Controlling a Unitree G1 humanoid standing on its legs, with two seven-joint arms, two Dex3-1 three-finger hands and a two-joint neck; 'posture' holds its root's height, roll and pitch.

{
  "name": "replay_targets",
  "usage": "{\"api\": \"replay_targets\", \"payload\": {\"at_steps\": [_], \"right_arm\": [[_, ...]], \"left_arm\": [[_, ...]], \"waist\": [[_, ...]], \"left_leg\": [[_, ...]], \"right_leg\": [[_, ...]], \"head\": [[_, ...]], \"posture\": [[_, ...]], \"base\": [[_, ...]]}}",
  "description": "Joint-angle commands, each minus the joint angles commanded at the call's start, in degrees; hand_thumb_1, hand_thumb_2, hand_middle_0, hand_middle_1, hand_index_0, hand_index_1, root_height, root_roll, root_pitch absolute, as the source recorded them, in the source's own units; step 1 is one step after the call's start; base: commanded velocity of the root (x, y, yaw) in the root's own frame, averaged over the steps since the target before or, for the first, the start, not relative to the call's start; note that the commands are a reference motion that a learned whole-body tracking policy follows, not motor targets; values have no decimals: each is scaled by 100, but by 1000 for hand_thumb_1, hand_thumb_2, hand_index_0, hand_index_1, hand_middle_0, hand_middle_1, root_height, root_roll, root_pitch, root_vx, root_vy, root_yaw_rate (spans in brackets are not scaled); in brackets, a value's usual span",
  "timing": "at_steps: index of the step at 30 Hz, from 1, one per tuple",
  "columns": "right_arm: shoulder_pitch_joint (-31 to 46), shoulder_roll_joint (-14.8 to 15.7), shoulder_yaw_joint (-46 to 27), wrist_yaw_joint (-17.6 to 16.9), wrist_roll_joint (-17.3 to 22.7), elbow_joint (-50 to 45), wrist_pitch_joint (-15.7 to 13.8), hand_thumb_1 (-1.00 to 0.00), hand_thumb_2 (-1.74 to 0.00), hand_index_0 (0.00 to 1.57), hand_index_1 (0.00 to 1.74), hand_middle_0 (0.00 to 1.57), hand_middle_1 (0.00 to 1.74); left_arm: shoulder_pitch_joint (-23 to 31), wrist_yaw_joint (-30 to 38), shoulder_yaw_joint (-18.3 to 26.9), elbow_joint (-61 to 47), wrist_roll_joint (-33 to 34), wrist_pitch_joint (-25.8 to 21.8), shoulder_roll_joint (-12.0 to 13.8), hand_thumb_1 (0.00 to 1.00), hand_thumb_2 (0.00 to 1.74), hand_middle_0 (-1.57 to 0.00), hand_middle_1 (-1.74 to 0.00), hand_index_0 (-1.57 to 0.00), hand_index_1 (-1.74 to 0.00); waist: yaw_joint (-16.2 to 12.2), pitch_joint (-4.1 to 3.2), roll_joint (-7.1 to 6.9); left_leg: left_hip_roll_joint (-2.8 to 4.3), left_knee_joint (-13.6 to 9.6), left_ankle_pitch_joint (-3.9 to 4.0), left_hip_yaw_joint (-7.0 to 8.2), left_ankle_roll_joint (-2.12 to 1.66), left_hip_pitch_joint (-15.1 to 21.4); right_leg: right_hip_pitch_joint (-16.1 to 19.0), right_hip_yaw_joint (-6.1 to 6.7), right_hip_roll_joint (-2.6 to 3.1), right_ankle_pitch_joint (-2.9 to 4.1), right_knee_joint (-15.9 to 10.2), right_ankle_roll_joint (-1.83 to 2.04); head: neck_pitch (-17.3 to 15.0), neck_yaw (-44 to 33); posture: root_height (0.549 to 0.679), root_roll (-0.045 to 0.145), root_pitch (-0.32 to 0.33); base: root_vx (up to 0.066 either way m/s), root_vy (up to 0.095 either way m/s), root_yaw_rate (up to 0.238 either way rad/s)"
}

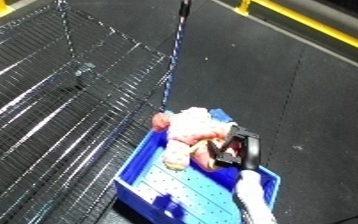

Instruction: Pick up the object and place it into the box

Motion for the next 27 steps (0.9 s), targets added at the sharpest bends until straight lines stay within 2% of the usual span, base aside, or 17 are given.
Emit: {"api": "replay_targets", "payload": {"at_steps": [5,11,19,27], "right_arm": [[-72,-94,69,39,74,293,-9,-300,-522,471,522,471,522],[-82,-127,138,83,50,377,-6,0,0,0,0,0,0],[-26,-123,307,166,-86,249,109,0,0,0,0,0,0],[-69,-184,751,303,-659,-342,384,0,0,0,0,0,0]], "left_arm": [[-20,-19,-22,-5,51,-36,56,1000,1740,-1570,-1740,-1570,-1740],[-13,-32,12,-79,119,-61,77,1000,1740,-1570,-1740,-1570,-1740],[127,-38,149,-118,168,-53,27,1000,1740,-1570,-1740,-1570,-1740],[245,-57,317,-162,202,-22,-49,1000,1740,-1570,-1740,-1570,-1740]], "waist": [[-25,-16,46],[0,-47,67],[118,-91,72],[373,-164,57]], "left_leg": [[-13,-69,16,42,-15,27],[-19,-187,53,84,-26,67],[-37,-350,93,90,-24,138],[-60,-449,116,35,-19,177]], "right_leg": [[6,4,-4,-5,-70,-1],[36,-10,-5,-43,-162,9],[125,-42,-5,-90,-288,30],[225,-123,-6,-125,-357,54]], "head": [[-31,-127],[-34,-194],[-63,-409],[-105,-1047]], "posture": [[627,98,-252],[630,100,-240],[634,99,-227],[637,92,-222]], "base": [[8,7,-40],[10,2,-16],[17,-1,9],[4,-6,65]]}}
